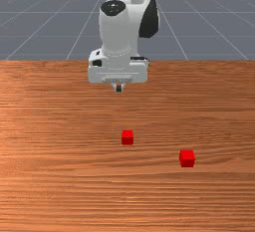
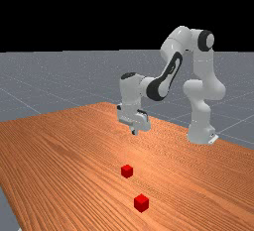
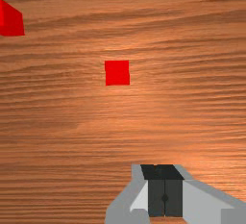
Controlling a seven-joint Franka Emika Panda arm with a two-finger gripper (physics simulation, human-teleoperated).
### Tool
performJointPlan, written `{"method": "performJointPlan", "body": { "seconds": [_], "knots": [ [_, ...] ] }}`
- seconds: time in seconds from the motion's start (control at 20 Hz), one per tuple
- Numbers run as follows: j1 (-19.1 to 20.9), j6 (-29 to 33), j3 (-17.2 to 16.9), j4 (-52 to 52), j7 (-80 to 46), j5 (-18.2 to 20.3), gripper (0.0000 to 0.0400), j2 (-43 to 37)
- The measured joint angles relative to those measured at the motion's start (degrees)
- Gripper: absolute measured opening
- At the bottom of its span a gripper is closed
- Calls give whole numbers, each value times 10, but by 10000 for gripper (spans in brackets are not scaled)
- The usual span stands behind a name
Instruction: Stack all the cube
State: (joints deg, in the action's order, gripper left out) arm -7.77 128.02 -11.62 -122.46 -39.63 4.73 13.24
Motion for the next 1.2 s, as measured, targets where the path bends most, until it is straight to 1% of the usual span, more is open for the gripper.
{"method": "performJointPlan", "body": {
  "seconds": [0.45, 0.5, 0.55, 0.6, 0.65, 0.7, 0.75, 0.85, 0.9, 1.05, 1.2],
  "knots": [
    [-4, 1, 2, 9, -20, 5, 0, 12],
    [-6, 4, 3, 13, -25, 5, 157, 9],
    [-8, 11, 4, 18, -28, 6, 252, 9],
    [-10, 22, 6, 23, -31, 7, 310, 11],
    [-11, 43, 9, 28, -32, 12, 346, 21],
    [-11, 66, 13, 35, -33, 20, 367, 41],
    [-10, 91, 18, 56, -34, 29, 380, 80],
    [3, 117, 32, 106, -39, 62, 393, 166],
    [8, 123, 37, 131, -40, 71, 396, 200],
    [15, 142, 42, 171, -43, 79, 399, 267],
    [14, 158, 42, 173, -44, 79, 400, 291]
  ]
}}
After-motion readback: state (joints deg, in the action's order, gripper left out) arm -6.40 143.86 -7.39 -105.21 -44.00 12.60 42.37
